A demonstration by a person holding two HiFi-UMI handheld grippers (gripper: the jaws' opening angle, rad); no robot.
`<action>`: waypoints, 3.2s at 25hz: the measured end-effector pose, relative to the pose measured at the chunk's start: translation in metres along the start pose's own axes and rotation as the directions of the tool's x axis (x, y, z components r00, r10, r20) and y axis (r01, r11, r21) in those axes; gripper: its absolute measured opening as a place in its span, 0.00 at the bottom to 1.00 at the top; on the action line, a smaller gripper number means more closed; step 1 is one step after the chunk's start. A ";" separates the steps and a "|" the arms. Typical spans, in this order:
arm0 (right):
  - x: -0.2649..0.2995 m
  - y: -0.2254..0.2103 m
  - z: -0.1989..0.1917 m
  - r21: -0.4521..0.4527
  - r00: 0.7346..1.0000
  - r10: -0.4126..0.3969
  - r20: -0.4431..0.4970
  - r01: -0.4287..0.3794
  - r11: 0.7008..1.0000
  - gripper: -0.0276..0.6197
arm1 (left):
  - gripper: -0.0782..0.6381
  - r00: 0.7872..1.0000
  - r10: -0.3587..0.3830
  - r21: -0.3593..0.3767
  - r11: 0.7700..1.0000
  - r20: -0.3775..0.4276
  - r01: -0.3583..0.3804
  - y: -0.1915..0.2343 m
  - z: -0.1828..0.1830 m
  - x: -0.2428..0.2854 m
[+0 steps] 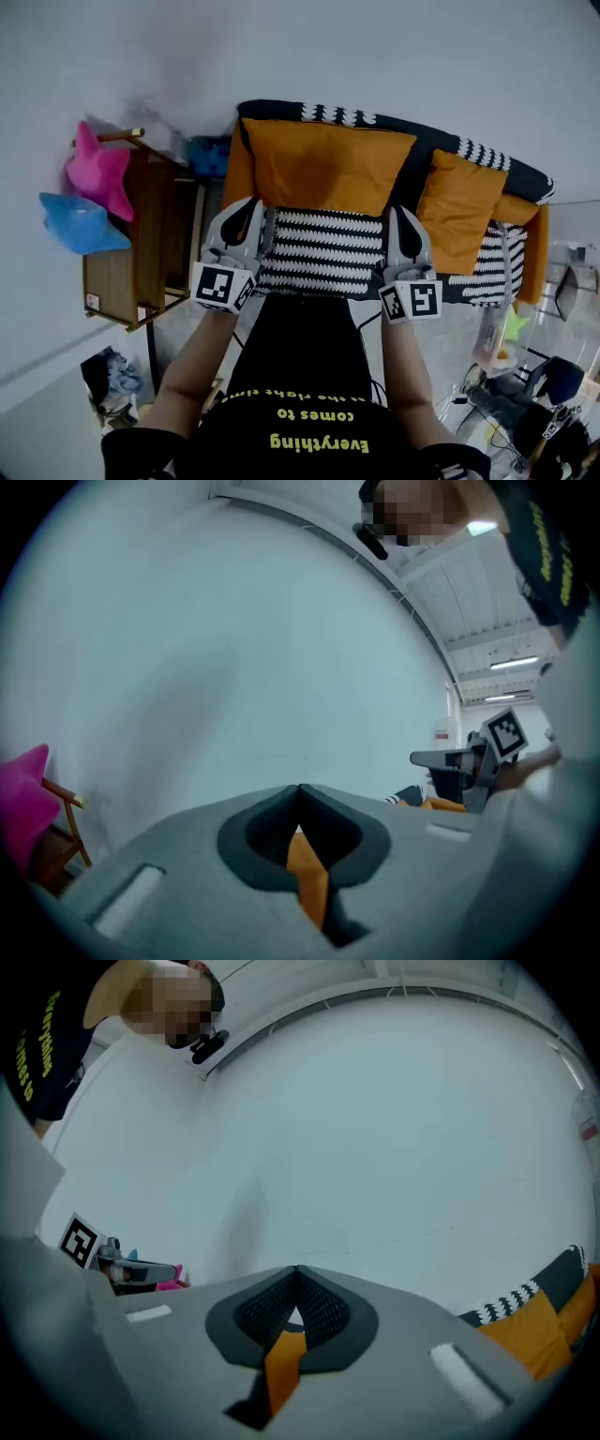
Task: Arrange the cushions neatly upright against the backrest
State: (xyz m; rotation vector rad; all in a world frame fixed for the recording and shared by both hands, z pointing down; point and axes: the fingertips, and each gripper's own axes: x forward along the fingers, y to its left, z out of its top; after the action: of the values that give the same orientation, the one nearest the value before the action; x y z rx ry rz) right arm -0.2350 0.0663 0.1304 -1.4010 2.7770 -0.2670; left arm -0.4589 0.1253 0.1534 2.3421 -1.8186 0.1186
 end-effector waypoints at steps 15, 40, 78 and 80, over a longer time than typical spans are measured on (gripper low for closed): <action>-0.041 -0.020 0.056 -0.030 0.999 0.010 0.052 -0.008 1.000 0.06 | 0.11 0.995 -0.079 0.078 0.994 0.052 0.075 -0.063 0.057 0.024; -0.183 -0.349 0.057 -0.065 0.997 0.073 -0.012 -0.074 0.995 0.06 | 0.11 0.999 0.045 0.114 0.992 0.031 -0.048 -0.359 0.036 0.161; -0.298 -0.542 -0.415 0.182 0.668 -0.380 -0.640 0.612 0.770 0.36 | 0.33 0.786 -0.486 0.244 0.767 -0.383 0.593 -0.542 -0.266 0.511; -0.301 -0.538 -0.430 0.199 0.652 -0.352 -0.672 0.617 0.762 0.47 | 0.39 0.779 -0.481 0.293 0.739 -0.402 0.607 -0.551 -0.270 0.526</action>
State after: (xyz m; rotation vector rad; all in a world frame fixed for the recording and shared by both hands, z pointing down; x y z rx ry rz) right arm 0.3328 0.0556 0.6228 -2.2127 2.3473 -1.4709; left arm 0.2181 -0.1944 0.4588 2.8392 -0.9546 0.7974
